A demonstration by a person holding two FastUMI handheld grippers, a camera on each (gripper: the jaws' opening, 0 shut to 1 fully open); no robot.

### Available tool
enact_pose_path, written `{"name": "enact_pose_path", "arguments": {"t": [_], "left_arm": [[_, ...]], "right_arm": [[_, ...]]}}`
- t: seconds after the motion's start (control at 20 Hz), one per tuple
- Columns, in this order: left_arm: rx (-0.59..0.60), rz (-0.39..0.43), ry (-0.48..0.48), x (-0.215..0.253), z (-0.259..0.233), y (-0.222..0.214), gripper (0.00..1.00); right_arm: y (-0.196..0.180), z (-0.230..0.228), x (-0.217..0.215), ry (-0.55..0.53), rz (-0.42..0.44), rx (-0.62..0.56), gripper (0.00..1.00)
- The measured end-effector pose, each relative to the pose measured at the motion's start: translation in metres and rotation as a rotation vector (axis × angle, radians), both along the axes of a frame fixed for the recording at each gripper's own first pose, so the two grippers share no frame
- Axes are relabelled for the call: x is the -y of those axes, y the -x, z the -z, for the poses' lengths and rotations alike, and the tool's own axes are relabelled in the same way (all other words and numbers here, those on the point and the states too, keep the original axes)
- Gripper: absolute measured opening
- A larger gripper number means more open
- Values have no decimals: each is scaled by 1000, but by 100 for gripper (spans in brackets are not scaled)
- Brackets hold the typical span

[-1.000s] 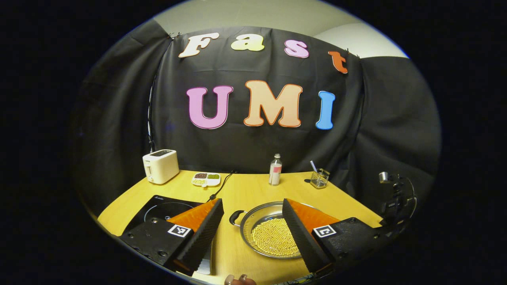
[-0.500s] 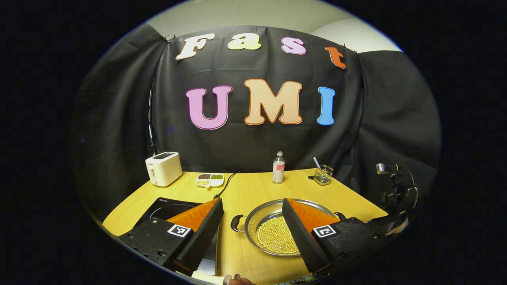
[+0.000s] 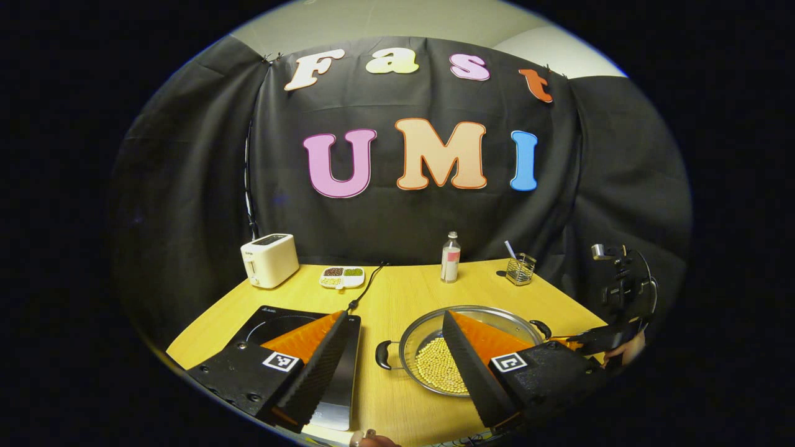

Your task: First push the handle of the pot to place it horizontally, then grasp the pot with both hands and set it on the induction cooktop.

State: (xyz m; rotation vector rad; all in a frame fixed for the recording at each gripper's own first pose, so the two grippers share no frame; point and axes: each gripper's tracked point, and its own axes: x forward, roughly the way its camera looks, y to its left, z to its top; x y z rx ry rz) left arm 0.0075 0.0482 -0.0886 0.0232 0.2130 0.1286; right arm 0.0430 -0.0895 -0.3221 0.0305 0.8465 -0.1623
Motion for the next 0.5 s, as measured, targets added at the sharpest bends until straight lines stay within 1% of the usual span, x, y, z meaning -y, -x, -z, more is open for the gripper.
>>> {"name": "enact_pose_path", "arguments": {"t": [0.25, 0.3, 0.45, 0.5], "left_arm": [[-10, -4, 1, -1, 3, 1, 97], [-12, -2, 1, -1, 4, 1, 96], [-7, 21, 7, 0, 2, 0, 96], [-9, 29, 14, 0, 5, -2, 96]], "right_arm": [[0, 1, 0, 3, -2, -2, 3], [0, 0, 0, 4, 1, 1, 5], [0, -6, 0, 14, 11, 17, 5], [-1, -8, -1, 18, 16, 23, 3]]}}
